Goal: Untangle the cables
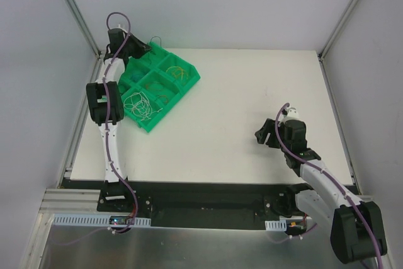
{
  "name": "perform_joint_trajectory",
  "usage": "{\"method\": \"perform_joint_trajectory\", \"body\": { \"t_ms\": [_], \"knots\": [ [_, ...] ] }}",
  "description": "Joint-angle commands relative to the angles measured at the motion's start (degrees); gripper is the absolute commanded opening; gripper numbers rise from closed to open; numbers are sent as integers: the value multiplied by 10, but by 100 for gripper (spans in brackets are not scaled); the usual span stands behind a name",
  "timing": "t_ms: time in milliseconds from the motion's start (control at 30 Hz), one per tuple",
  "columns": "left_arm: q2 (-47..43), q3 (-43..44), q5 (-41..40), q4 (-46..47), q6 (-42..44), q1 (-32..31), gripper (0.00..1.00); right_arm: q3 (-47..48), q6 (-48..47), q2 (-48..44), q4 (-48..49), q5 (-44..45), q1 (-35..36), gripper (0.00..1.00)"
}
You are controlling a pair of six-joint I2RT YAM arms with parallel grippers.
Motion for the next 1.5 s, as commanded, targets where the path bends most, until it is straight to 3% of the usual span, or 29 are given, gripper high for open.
{"method": "perform_joint_trajectory", "body": {
  "t_ms": [0, 300, 600, 833, 1033, 1233, 1367, 1467],
  "knots": [
    [-48, 1, 7, 5, 13, -9, 10, 8, 2, 4, 16, -3, -4, 72],
    [-175, -75, -35, -39, 89, -6, 59, 5, -1, -4, 17, -19, -4, 72],
    [-358, -211, 12, -67, 39, -7, 82, 27, 1, -29, -23, -42, -4, 72],
    [-550, -412, 13, -67, 58, -48, 84, 41, 8, -124, -75, -71, -4, 74],
    [-707, -545, 21, -60, 172, -148, 85, 61, 2, -196, -128, -78, -4, 79],
    [-887, -664, 36, -24, 246, -239, 86, 83, -12, -305, -182, -1, -4, 87],
    [-999, -727, 30, -14, 269, -253, 88, 104, -9, -363, -214, 83, -4, 99],
    [-1056, -760, 20, -14, 289, -253, 90, 128, -7, -385, -241, 121, -4, 100]
  ]
}}
